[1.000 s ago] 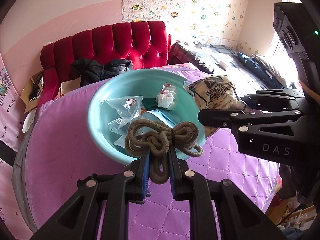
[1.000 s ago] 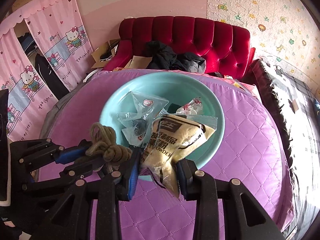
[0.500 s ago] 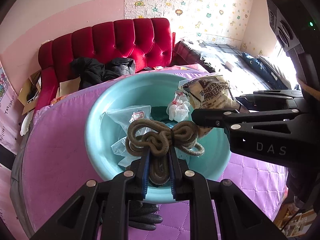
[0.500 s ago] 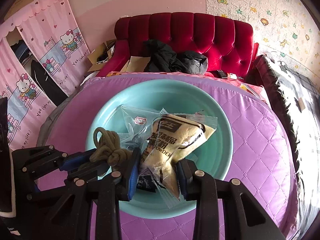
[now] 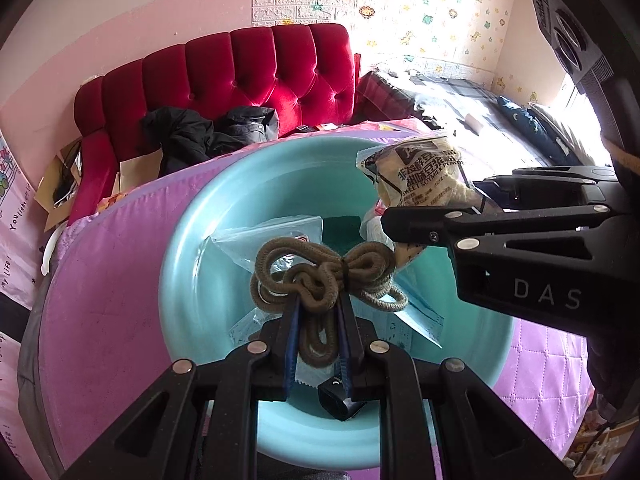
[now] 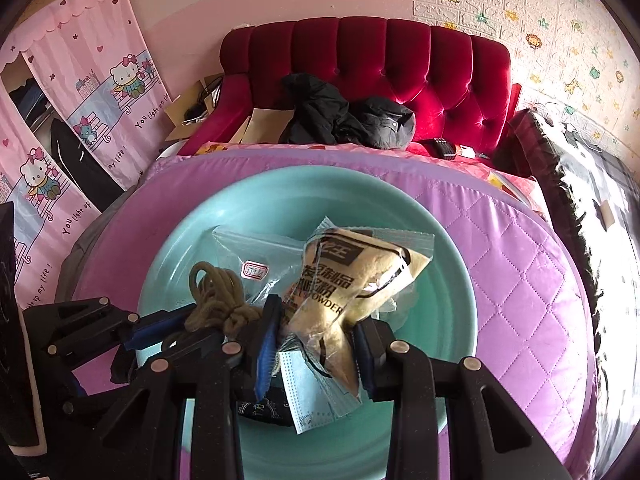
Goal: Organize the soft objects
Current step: 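Lower into the basin and open both tools to drop rope and packet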
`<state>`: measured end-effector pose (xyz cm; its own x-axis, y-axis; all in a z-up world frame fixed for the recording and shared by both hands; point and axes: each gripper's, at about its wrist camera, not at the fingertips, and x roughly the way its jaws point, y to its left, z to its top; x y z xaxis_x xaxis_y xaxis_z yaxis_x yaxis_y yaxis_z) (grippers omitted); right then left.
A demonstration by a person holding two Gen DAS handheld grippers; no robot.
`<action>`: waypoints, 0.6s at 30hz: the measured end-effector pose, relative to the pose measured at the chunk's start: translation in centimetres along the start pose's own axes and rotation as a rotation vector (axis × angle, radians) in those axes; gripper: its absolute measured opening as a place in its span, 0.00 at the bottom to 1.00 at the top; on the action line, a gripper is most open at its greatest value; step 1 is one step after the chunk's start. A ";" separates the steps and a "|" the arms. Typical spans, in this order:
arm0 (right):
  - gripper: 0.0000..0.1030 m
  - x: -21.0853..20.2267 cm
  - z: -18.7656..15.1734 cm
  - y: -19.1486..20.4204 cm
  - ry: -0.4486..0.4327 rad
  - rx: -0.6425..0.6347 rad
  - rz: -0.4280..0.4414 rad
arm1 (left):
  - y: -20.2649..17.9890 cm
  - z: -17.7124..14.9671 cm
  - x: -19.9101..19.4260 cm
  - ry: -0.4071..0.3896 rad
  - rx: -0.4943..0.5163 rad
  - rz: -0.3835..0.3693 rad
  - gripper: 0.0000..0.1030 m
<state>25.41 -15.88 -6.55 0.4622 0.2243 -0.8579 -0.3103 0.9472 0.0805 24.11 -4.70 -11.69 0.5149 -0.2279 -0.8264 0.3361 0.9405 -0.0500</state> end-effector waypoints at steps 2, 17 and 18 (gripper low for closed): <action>0.35 0.3 0.3 -0.2 0.002 0.011 0.011 | 0.0 0.1 0.4 0.009 -0.002 0.001 0.18; 0.50 0.5 1.4 -0.4 -0.021 0.020 0.026 | -0.4 0.5 0.7 0.012 0.001 0.011 0.31; 0.52 0.4 1.4 -0.4 -0.024 0.022 0.022 | -0.4 0.5 0.6 0.007 0.002 0.017 0.46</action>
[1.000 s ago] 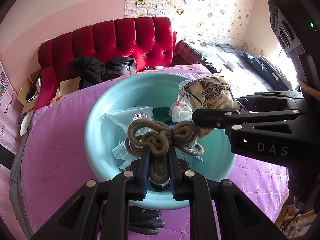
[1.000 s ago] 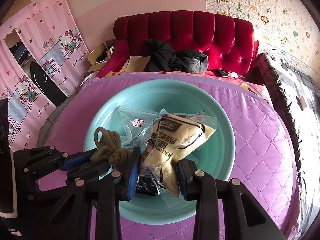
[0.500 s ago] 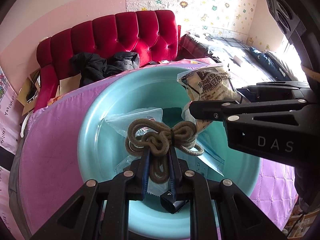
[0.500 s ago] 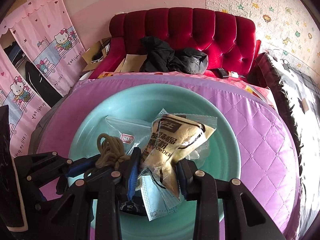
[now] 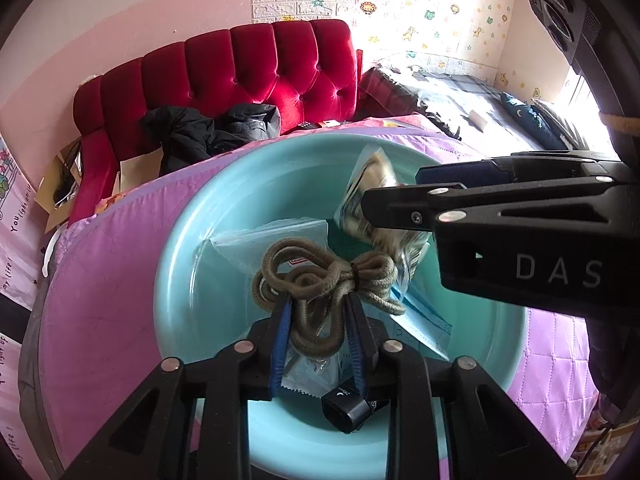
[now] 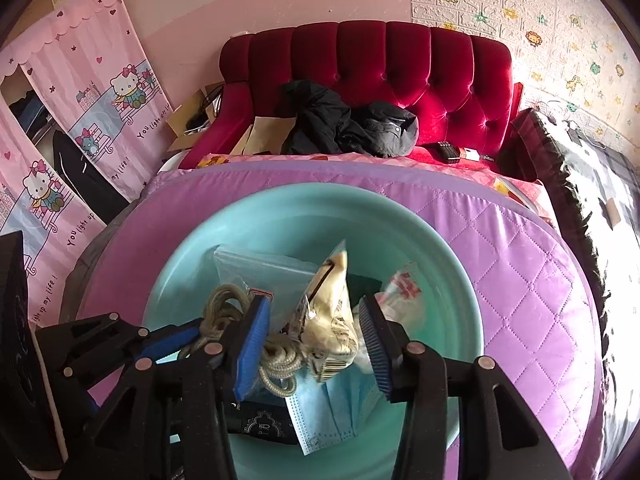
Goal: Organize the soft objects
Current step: 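Lower into the basin and open both tools to drop rope and packet, then withdraw both tools from the basin toward the black gloves and earphones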
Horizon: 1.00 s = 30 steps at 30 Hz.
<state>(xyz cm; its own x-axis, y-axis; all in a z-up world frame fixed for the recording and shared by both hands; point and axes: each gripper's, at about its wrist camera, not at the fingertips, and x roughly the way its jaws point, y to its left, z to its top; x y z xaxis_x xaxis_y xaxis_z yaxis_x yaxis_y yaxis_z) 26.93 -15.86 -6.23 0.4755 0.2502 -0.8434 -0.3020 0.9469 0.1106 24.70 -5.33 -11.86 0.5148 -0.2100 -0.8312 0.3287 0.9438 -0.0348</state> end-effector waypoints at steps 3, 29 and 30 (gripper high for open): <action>0.72 -0.3 0.1 -0.1 -0.010 0.009 -0.009 | 0.1 0.1 -0.2 -0.007 -0.012 -0.005 0.83; 1.00 -6.1 -3.9 0.6 -0.070 0.046 -0.094 | 1.0 -3.9 -5.6 -0.054 -0.037 0.088 1.00; 1.00 -6.4 -4.2 0.7 -0.072 0.048 -0.094 | 1.1 -4.1 -6.0 -0.057 -0.040 0.090 1.00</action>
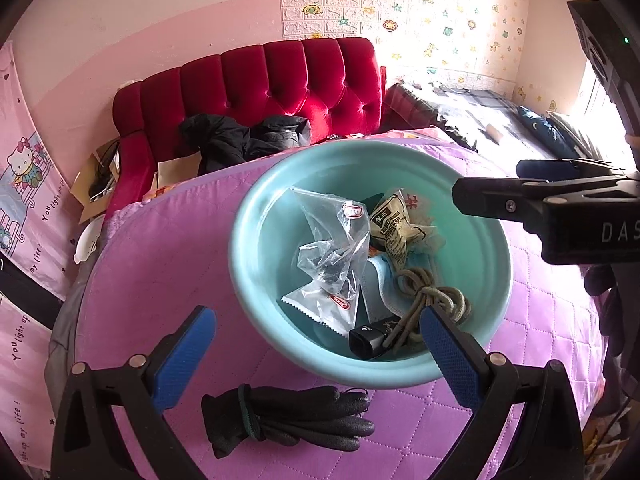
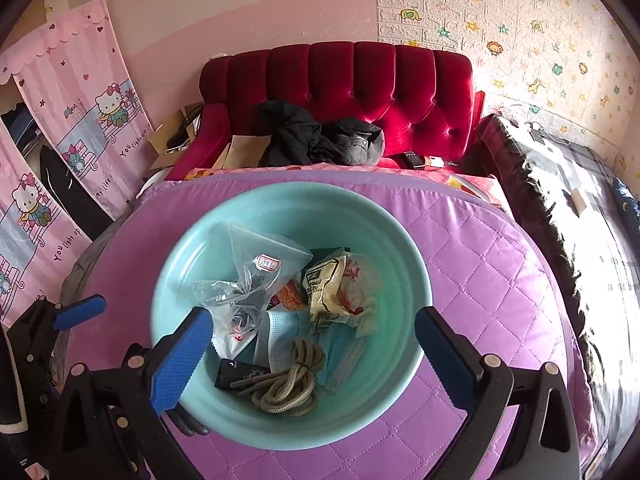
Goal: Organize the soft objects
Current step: 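Withdraw both tools from the basin toward the black gloves and earphones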
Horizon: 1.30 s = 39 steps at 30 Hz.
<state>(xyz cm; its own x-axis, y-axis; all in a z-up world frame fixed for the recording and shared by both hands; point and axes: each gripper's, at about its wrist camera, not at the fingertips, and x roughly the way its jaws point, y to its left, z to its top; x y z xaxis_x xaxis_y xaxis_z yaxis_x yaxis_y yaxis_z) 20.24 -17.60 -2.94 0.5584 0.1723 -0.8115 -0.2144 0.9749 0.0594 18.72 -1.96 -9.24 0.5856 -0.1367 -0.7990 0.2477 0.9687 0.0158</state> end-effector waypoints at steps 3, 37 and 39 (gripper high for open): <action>1.00 -0.9 -0.7 0.3 -0.004 0.000 -0.001 | 0.6 -0.8 -0.8 -0.005 -0.011 0.005 1.00; 1.00 -3.1 -12.4 3.5 -0.014 0.059 -0.076 | 4.2 -12.6 -2.9 0.046 -0.094 0.014 1.00; 1.00 -2.9 -12.5 3.6 -0.011 0.059 -0.077 | 4.3 -12.9 -2.8 0.051 -0.099 0.014 1.00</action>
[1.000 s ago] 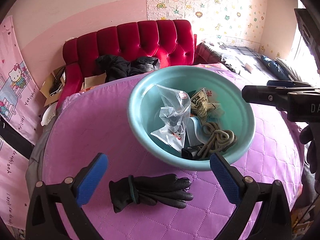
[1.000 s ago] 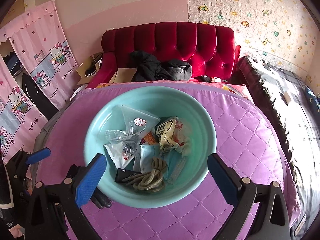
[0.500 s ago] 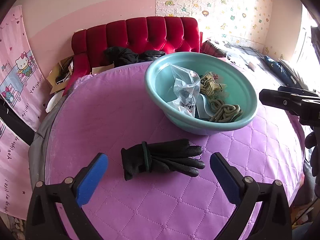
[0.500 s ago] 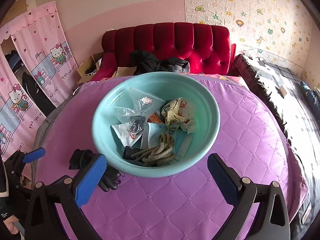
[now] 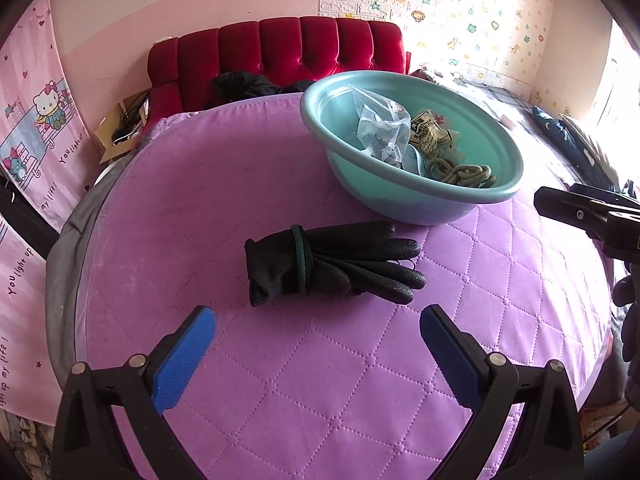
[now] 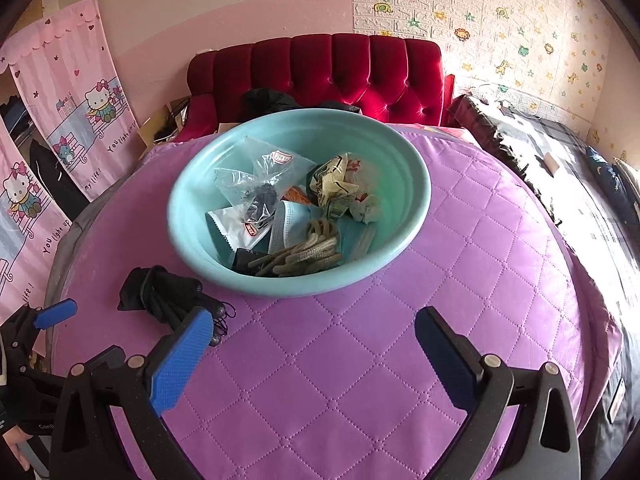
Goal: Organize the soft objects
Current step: 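Withdraw both tools from the basin toward the black gloves and earphones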
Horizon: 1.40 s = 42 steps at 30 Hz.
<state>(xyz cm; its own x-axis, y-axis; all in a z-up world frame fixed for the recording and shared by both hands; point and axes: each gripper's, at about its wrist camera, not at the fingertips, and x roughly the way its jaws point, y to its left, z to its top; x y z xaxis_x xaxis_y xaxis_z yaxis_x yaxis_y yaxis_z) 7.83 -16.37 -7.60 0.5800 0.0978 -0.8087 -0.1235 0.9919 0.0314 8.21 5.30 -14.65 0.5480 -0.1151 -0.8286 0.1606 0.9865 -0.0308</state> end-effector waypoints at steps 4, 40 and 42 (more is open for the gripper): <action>1.00 0.3 -0.1 0.3 0.007 0.002 0.003 | 0.4 -0.1 0.3 0.010 -0.007 -0.006 1.00; 1.00 4.5 -2.2 2.5 0.053 0.018 -0.019 | 4.1 3.2 7.6 0.074 -0.065 -0.091 0.73; 1.00 4.6 -2.2 2.7 0.053 0.011 -0.021 | 4.0 3.2 7.6 0.081 -0.066 -0.106 0.52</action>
<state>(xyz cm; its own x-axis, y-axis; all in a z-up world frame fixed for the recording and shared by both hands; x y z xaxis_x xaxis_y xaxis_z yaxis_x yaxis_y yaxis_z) 8.42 -13.46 -12.49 0.5392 0.0730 -0.8390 -0.1027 0.9945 0.0205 15.69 8.02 -19.30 0.4623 -0.2117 -0.8611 0.1583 0.9752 -0.1548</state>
